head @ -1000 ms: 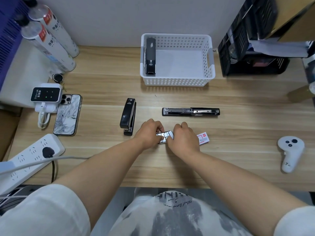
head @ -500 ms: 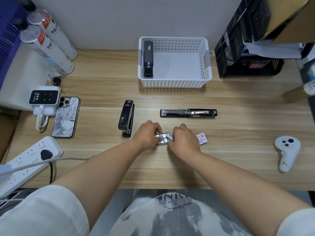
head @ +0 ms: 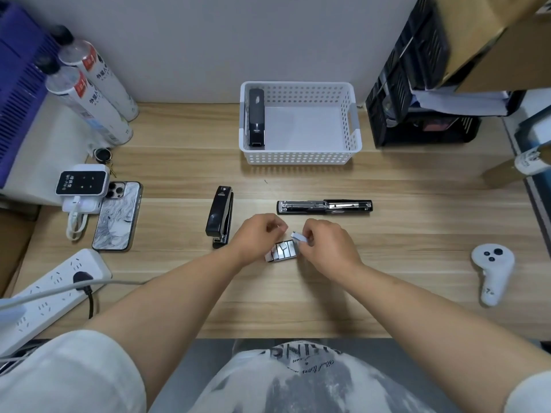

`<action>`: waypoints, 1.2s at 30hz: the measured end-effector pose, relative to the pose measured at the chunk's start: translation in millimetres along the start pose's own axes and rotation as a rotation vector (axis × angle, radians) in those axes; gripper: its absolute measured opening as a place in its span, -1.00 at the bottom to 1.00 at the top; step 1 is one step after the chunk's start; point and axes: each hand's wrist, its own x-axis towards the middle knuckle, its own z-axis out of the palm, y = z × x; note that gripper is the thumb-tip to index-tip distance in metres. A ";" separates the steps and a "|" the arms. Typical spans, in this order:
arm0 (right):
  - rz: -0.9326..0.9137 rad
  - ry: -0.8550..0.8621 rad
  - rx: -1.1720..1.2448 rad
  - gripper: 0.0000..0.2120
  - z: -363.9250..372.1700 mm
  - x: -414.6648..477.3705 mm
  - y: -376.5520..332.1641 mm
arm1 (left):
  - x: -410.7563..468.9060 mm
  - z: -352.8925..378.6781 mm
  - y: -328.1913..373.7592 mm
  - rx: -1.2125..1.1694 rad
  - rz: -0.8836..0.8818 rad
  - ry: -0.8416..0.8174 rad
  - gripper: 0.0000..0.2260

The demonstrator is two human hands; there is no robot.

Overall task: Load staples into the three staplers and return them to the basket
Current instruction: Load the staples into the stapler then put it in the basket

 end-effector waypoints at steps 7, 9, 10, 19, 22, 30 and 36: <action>-0.073 0.054 0.130 -0.92 -20.3 13.4 -9.7 | -5.8 -14.0 29.8 -0.572 -0.089 -0.210 -0.85; -0.132 0.074 0.145 -0.89 -21.1 17.7 -10.6 | -4.3 -17.7 33.8 -0.595 -0.114 -0.159 -0.89; -0.165 0.083 0.154 -0.89 -21.6 19.9 -10.6 | -2.8 -20.0 35.3 -0.587 -0.121 -0.141 -0.90; -0.332 -0.026 0.132 -0.93 -25.4 52.1 -7.0 | 14.6 -33.9 29.4 -0.577 -0.188 -0.104 -0.86; -0.393 -0.056 0.080 -0.94 -29.3 60.6 -4.4 | 16.8 -34.7 25.6 -0.605 -0.189 -0.104 -0.87; -0.326 -0.017 0.022 -0.93 -35.4 80.5 12.6 | 32.3 -47.8 28.9 -0.602 -0.232 0.057 -0.98; -0.309 0.008 -0.111 -0.93 -22.5 87.4 9.1 | 40.6 -55.4 30.1 -0.557 -0.242 0.181 -0.97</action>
